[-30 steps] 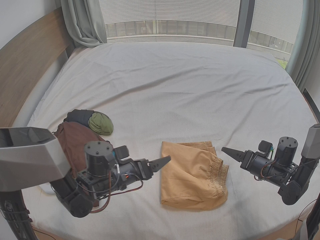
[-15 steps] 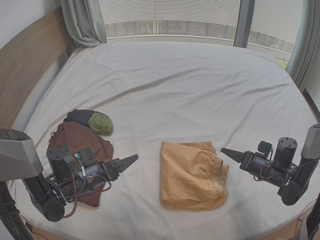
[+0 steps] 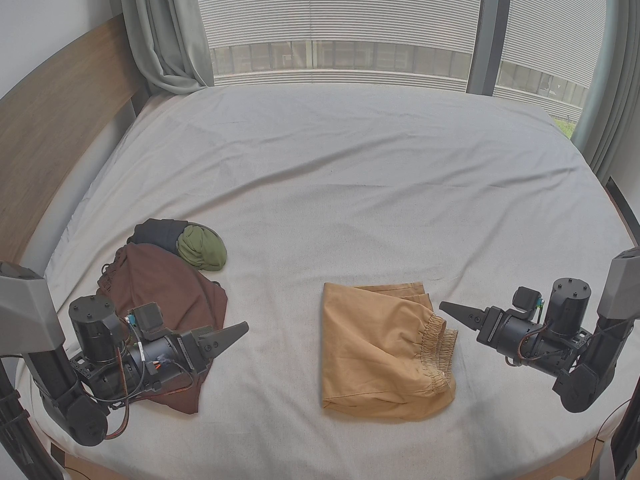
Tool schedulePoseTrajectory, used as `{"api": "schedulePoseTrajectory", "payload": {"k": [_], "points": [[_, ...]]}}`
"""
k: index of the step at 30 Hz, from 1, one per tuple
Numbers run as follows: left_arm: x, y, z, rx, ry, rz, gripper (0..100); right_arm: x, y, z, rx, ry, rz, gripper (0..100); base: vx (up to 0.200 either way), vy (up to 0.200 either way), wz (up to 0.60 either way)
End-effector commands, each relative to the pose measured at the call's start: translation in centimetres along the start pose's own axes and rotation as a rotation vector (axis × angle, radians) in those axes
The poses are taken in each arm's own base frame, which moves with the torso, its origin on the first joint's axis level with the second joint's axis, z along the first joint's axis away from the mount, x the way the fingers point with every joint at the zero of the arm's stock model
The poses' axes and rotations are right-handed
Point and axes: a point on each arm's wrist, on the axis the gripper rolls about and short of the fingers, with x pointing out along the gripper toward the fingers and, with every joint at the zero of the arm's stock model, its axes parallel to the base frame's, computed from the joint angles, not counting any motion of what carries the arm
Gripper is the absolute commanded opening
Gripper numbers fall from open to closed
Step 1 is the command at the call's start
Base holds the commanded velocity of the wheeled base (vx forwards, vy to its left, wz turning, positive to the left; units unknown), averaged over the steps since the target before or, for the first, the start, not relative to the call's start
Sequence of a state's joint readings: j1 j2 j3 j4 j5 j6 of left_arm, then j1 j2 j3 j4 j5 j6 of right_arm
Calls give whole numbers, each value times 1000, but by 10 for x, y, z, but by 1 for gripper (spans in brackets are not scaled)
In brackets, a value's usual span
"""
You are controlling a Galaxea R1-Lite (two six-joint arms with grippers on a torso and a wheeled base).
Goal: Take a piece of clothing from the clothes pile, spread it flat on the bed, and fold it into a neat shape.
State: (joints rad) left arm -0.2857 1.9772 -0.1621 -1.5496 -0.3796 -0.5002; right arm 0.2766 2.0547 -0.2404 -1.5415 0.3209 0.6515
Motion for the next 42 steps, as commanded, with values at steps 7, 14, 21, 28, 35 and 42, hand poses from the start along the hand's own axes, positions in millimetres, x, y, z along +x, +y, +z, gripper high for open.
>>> {"api": "schedulePoseTrajectory", "payload": {"k": [7,14,21,28,35,42], "points": [[-10,13,-8,134,38,71,100,0,-7,-8,4,34,-30,100,0,0,0],[-13,15,-13,161,63,85,100,-4,-11,-10,-44,43,-51,100,0,0,0],[-14,18,-15,173,59,133,100,-8,-15,-10,-39,48,-72,100,0,0,0],[-19,22,-23,319,104,182,100,-8,-26,-20,-23,94,-116,100,0,0,0],[-21,22,-25,322,115,183,100,0,-58,-44,-10,199,-216,100,0,0,0],[-20,21,-24,324,111,180,100,10,-74,-60,14,255,-249,100,0,0,0]]}}
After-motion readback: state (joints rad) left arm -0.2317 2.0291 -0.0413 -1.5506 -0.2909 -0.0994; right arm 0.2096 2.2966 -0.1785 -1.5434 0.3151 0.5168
